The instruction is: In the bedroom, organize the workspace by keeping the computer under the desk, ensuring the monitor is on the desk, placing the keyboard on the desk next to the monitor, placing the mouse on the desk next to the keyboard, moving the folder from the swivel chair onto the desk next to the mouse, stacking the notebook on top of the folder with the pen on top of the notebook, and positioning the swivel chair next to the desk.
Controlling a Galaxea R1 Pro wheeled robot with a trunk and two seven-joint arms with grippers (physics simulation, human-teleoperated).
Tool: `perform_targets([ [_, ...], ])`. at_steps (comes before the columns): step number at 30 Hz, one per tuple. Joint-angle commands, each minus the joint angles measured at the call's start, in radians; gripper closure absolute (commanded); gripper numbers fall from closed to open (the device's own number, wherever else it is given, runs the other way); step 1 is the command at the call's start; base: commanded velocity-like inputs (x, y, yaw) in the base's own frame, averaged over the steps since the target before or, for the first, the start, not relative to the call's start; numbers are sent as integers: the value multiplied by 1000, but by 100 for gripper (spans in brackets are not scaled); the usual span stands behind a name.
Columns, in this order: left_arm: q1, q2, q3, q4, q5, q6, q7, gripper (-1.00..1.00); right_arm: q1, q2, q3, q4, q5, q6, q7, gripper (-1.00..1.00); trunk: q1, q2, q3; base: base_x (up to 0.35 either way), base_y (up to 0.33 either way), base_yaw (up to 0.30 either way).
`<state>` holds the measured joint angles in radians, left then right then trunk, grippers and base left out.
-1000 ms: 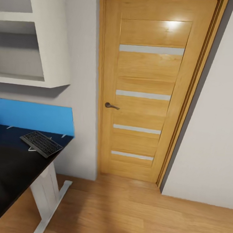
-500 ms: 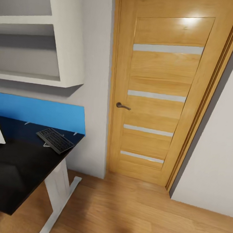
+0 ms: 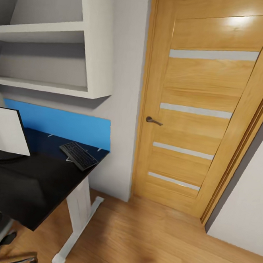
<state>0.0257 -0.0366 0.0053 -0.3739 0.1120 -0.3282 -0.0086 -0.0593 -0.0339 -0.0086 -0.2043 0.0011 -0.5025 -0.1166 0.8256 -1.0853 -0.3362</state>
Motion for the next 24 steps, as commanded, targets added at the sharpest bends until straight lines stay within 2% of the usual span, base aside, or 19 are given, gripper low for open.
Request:
perform_targets([
  [1,0,-1,0,0,7,-1,-1,-100,-1,1,-1,3,-1,-3,-1,-100,0,-1,0,0,0,200],
  [6,0,-1,0,12,7,-1,-1,-100,-1,2,-1,6,-2,-4,-2,-100,0,-1,4,0,-32,83],
  [10,0,-1,1,14,8,0,2,-100,-1,4,0,8,-2,-3,-2,-100,0,-1,4,0,-244,22],
  [14,0,2,4,15,10,0,5,-100,-2,6,5,10,3,-1,-2,-100,0,-1,4,0,-205,229],
  [24,0,4,8,15,14,-2,6,-100,-2,5,7,11,5,2,-2,-100,0,-1,4,0,-18,281],
])
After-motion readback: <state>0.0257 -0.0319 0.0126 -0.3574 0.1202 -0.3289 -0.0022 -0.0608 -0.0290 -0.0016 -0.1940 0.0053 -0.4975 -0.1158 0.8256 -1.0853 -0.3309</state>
